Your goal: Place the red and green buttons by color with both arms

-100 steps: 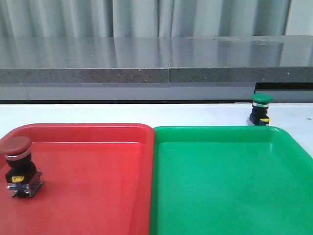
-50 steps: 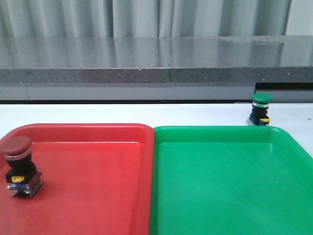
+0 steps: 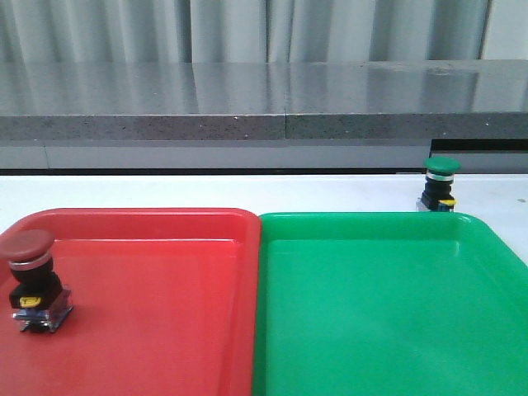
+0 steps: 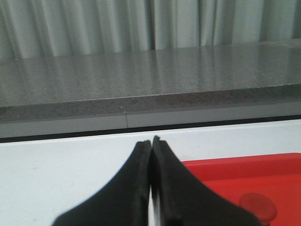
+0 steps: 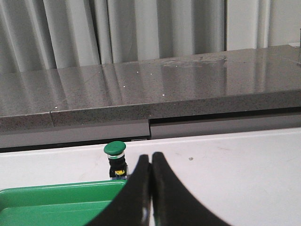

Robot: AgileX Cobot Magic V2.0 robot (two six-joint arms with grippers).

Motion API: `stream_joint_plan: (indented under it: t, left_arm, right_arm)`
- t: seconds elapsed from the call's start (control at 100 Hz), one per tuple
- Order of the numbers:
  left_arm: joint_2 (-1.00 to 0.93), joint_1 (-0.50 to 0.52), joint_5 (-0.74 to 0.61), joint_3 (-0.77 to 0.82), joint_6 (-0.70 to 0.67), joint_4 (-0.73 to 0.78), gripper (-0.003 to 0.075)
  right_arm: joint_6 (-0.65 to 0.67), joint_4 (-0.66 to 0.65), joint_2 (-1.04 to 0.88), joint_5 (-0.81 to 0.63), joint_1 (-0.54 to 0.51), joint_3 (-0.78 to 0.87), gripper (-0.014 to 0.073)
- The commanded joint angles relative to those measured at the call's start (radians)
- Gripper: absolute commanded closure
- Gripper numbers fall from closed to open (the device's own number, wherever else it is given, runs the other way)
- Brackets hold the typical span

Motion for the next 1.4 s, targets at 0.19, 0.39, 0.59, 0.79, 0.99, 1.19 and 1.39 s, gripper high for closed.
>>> stream_joint_plan:
  t: [0.19,0.39,0.59,0.79,0.99,1.19,1.39]
  left_arm:
    - [-0.032,0.041,-0.173,0.076,-0.068,-0.019,0.0741]
    - [-0.032,0.041,-0.163,0.080,-0.064,-0.021,0.0741]
    - [-0.032,0.041,-0.163,0.080,-0.064,-0.021,0.0741]
    - [-0.032,0.041,-0.163,0.080,-0.064,-0.021,0.0741]
    - [-0.032,0.041,-0.163,0.080,-0.064,-0.021,0.0741]
    - [-0.032,0.041,-0.163,0.080,-0.064,-0.021,0.0741]
    - [-0.032,0.041,-0.163,0.080,-0.064,-0.021,0.0741]
  right_arm:
    - [-0.005,-0.010,-0.020,-0.081,-0.003,-0.018,0.0657]
    - [-0.005,-0.010,-0.020,-0.081,-0.003,-0.018,0.0657]
    - [-0.005,-0.010,-0.020,-0.081,-0.003,-0.018,0.0657]
    - [-0.005,-0.010,-0.020,-0.081,-0.003,-0.018,0.0657]
    - [-0.005,-0.010,-0.020,-0.081,-0.003,-0.018,0.0657]
    - [-0.005,-0.010,-0.020,-0.081,-0.003,-0.018,0.0657]
    - [-0.005,-0.010,-0.020,-0.081,-0.003,-0.018,0.0657]
